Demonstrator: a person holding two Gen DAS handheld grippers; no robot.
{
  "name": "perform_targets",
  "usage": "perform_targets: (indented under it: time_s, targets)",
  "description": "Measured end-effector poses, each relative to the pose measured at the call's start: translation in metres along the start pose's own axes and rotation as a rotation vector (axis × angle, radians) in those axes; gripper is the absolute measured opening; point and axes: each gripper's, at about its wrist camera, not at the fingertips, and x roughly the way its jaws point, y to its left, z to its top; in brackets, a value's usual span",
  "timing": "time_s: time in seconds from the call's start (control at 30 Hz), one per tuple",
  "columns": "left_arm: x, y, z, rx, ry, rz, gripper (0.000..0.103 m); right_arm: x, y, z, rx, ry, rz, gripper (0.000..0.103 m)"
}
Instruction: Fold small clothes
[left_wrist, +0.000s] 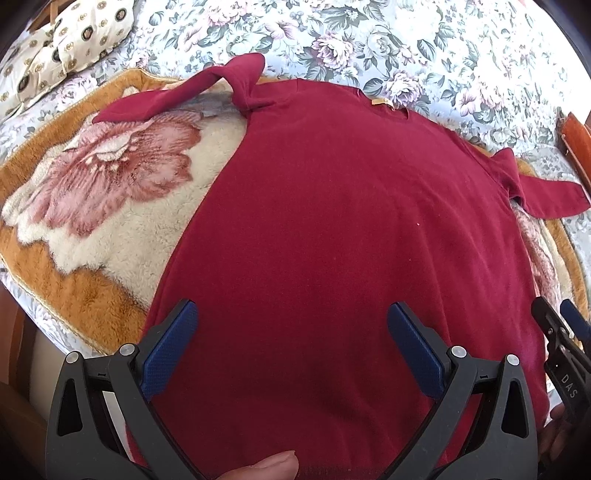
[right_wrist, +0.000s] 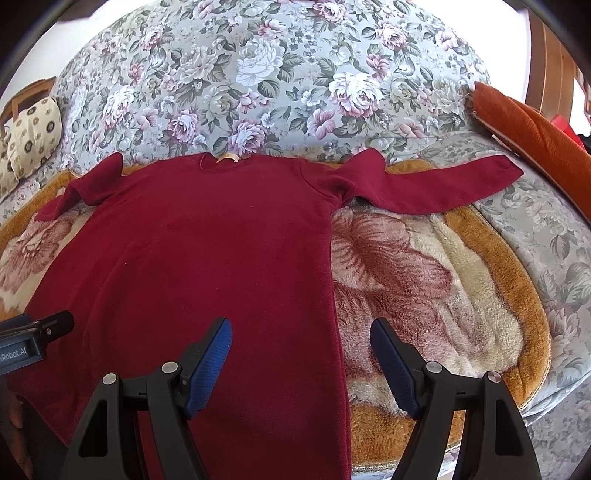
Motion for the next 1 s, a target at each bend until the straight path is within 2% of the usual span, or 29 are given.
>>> perform_targets:
  time_s: [1.0]
  targets:
    - [-0.0011, 0.0032, 0.0013, -0.006, 0.003, -0.005, 0.103, 0.0003, 0.0015, -0.0008, 0.006, 0.01, 0.012, 0.075]
